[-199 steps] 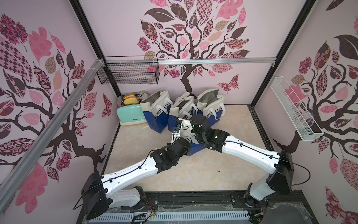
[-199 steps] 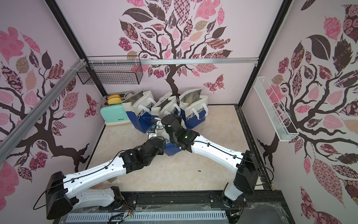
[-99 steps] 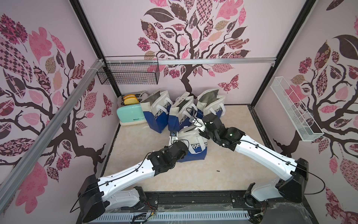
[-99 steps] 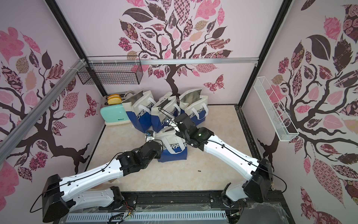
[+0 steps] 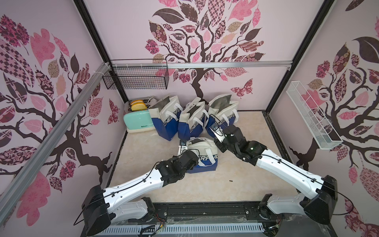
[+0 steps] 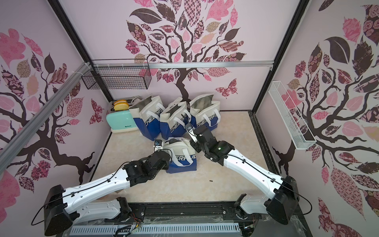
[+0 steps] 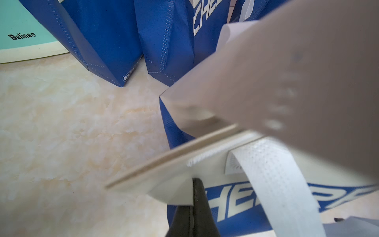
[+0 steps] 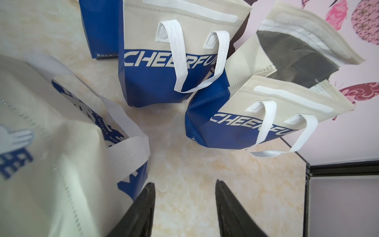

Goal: Open the takeout bag
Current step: Open the takeout bag at the center of the board.

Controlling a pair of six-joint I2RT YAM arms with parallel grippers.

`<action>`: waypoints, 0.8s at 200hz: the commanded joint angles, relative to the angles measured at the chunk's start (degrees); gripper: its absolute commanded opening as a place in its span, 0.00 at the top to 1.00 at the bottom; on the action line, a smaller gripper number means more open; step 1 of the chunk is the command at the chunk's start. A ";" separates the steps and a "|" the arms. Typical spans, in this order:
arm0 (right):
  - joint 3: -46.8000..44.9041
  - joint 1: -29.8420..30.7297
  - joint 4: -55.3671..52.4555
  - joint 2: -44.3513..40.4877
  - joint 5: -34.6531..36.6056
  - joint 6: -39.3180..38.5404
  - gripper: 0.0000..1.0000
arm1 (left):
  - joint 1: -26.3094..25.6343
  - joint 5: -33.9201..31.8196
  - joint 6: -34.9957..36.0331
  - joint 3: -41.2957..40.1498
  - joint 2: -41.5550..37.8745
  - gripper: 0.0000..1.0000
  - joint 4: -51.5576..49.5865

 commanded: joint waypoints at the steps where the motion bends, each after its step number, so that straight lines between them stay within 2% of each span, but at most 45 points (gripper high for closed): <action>1: -1.64 -0.02 4.78 -5.65 0.00 3.14 0.43 | 0.26 0.10 0.97 -0.21 0.48 1.00 -2.66; 16: -2.67 -0.01 5.62 -8.30 2.79 2.98 0.38 | 0.26 0.01 1.21 -0.02 0.44 1.00 -2.65; 26: -2.75 -0.01 5.28 -10.16 2.17 2.65 0.38 | 0.26 -0.15 1.25 0.07 0.47 1.00 -2.69; 62: -3.16 0.02 2.73 -16.06 -12.29 3.88 0.35 | 0.26 -0.35 1.61 0.32 0.77 1.00 -2.44; 96: -2.21 0.16 -1.45 -14.56 -21.97 7.21 0.33 | 0.26 -0.35 1.84 0.44 1.18 1.00 -2.11; 140: -1.66 1.38 -2.26 -11.62 -24.93 6.96 0.37 | 0.26 -0.50 1.81 0.30 0.74 1.00 -2.14; 160: -1.22 3.40 -2.25 -9.74 -23.49 5.82 0.38 | 0.26 -0.61 1.73 0.27 0.66 1.00 -2.12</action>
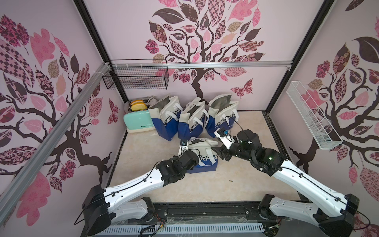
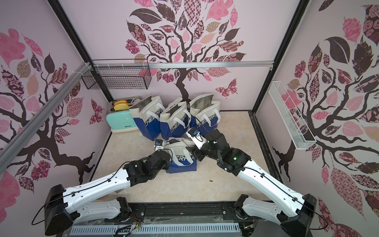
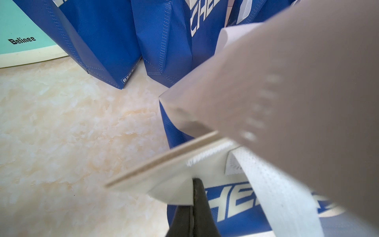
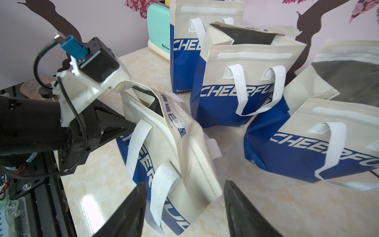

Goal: Open the takeout bag
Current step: Open the takeout bag at the center of the board.

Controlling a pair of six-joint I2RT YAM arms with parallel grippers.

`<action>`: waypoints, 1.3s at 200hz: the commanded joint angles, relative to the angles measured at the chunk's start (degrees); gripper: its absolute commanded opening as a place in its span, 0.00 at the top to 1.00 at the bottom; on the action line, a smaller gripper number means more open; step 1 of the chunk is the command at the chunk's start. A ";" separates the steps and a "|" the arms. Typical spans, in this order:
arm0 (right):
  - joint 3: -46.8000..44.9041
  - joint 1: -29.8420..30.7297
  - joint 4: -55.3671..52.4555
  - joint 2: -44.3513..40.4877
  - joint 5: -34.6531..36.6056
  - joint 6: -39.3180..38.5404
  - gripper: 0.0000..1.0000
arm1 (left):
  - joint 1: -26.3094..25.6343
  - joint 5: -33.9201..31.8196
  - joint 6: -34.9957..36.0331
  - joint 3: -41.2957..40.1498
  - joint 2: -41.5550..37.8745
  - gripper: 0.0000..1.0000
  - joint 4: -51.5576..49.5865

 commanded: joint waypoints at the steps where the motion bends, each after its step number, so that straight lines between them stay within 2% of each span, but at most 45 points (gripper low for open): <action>1: 1.98 2.25 -1.04 1.52 -0.93 -0.59 0.38 | 0.26 -0.54 0.83 0.06 0.31 1.00 -2.33; 31: 1.96 5.29 0.76 3.86 9.04 -1.41 0.40 | 0.26 -0.63 1.13 0.22 0.39 1.00 -2.36; 85: 4.59 5.46 1.64 7.07 15.14 -2.15 0.44 | 0.26 -0.63 1.49 0.27 0.42 1.00 -2.19; 156: 5.44 5.82 2.23 9.60 15.24 -3.43 0.45 | 0.26 -0.68 2.27 0.63 1.02 1.00 -1.83; 213: 4.66 6.51 2.08 11.28 17.47 -4.04 0.50 | 0.26 -0.87 2.78 0.79 1.30 1.00 -1.57; 237: 5.02 6.60 2.30 11.99 22.69 -4.30 0.57 | 0.26 -0.90 2.89 0.76 1.35 1.00 -1.59; 260: 6.68 6.65 2.65 13.65 29.02 -5.73 0.68 | 0.26 -0.81 2.86 0.47 1.46 1.00 -1.47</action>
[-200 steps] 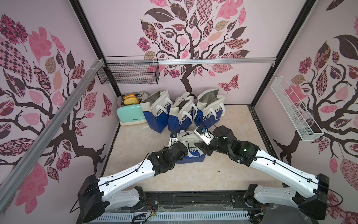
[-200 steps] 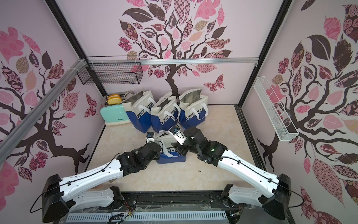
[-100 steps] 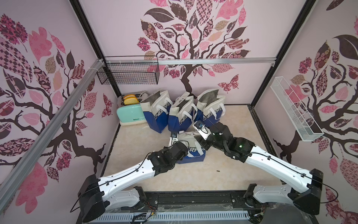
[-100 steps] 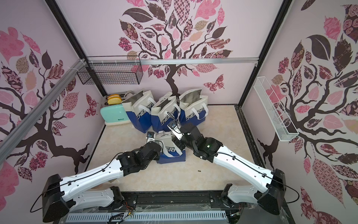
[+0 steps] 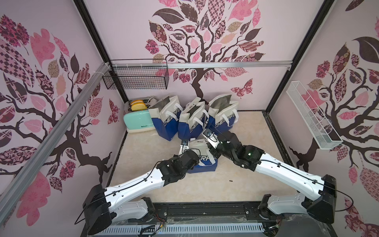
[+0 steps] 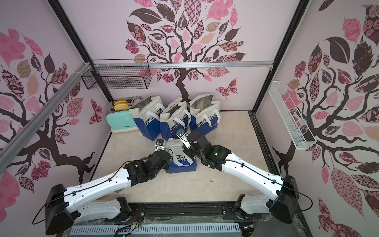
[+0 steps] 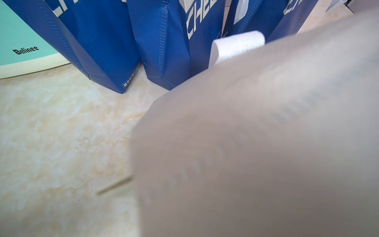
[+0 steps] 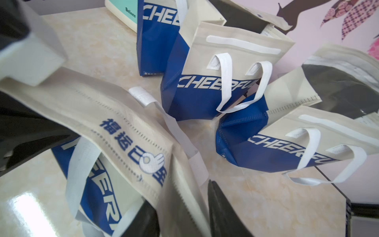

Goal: Open the takeout bag
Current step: Open the takeout bag at the center of the board.

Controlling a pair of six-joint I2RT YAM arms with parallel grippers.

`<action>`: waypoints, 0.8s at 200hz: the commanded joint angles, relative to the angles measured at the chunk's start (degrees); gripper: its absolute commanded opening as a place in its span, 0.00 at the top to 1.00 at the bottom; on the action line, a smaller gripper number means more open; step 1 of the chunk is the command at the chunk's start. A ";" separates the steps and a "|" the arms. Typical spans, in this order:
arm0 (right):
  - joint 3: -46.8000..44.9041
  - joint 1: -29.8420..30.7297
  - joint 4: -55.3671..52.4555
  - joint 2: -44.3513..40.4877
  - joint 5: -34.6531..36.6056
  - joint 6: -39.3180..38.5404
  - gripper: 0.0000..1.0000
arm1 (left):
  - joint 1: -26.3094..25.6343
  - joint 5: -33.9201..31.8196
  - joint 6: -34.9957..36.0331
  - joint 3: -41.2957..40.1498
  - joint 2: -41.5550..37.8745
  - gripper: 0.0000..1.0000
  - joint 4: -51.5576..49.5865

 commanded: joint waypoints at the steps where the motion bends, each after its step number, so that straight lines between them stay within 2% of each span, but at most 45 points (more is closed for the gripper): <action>1: 2.75 0.22 0.43 1.65 8.16 -1.13 0.68 | 0.26 -0.37 0.51 0.17 0.89 1.00 -1.91; 18: 4.74 0.20 -0.39 3.57 11.34 -3.10 0.80 | 0.26 -0.37 0.57 -0.11 0.97 1.00 -1.83; 30: 7.28 0.27 -2.40 5.13 13.38 -4.21 1.00 | 0.26 -0.28 0.79 -0.24 0.94 1.00 -1.91; 59: 14.92 1.71 -10.64 7.92 18.28 -8.99 1.00 | 0.26 -0.28 1.03 -0.76 1.59 1.00 -2.86; 92: 20.55 4.49 -17.21 10.73 29.34 -18.62 1.00 | 0.26 -0.50 0.95 -0.77 2.29 1.00 -4.98; 139: 23.53 6.24 -14.86 11.48 37.77 -30.64 1.00 | -0.16 -0.87 2.12 1.14 4.94 1.00 -8.51; 160: 24.97 6.35 -11.90 11.80 38.95 -36.55 1.00 | -0.94 -1.89 2.67 1.71 5.81 1.00 -9.34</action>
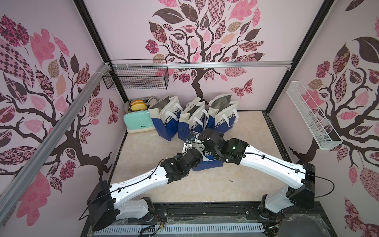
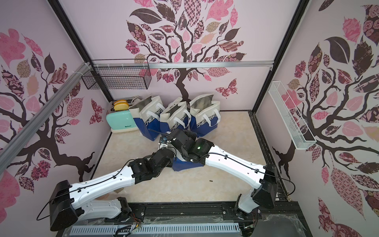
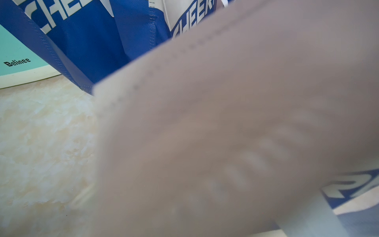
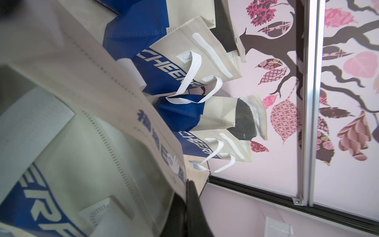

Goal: Open the takeout bag
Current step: Open the takeout bag at the center of the board.

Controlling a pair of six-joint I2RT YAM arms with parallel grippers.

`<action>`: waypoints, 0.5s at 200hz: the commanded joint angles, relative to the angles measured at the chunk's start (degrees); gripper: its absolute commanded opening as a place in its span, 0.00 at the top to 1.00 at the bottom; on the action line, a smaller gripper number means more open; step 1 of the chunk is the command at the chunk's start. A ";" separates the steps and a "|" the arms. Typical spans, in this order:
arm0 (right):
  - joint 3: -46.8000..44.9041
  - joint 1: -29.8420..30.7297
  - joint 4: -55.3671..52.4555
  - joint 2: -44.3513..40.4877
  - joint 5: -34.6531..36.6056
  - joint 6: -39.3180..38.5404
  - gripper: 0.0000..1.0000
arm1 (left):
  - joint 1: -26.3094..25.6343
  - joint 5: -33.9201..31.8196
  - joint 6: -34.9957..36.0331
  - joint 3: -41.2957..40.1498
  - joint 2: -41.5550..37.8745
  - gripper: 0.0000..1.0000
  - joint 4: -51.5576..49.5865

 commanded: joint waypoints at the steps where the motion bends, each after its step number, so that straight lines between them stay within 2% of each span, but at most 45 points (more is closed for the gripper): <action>1: 5.17 -0.91 4.23 -1.62 11.72 -9.51 1.00 | -0.39 -1.38 1.86 -1.02 1.88 1.00 -11.55; 22: 5.58 -0.85 8.71 -1.54 12.07 -16.70 1.00 | -1.53 -3.25 2.69 -1.03 2.21 1.00 -12.02; 55: 9.66 -0.91 7.89 -0.24 11.53 -18.61 1.00 | -2.64 -5.56 1.47 -2.02 1.65 1.00 -13.61; 79: 15.09 -0.90 -0.44 1.04 8.14 -12.80 1.00 | -2.72 -5.93 1.05 -2.91 -0.06 1.00 -12.56; 100: 20.96 -0.88 -12.44 1.96 -0.58 -1.89 1.00 | -2.73 -5.54 1.59 -3.04 -1.67 1.00 -10.00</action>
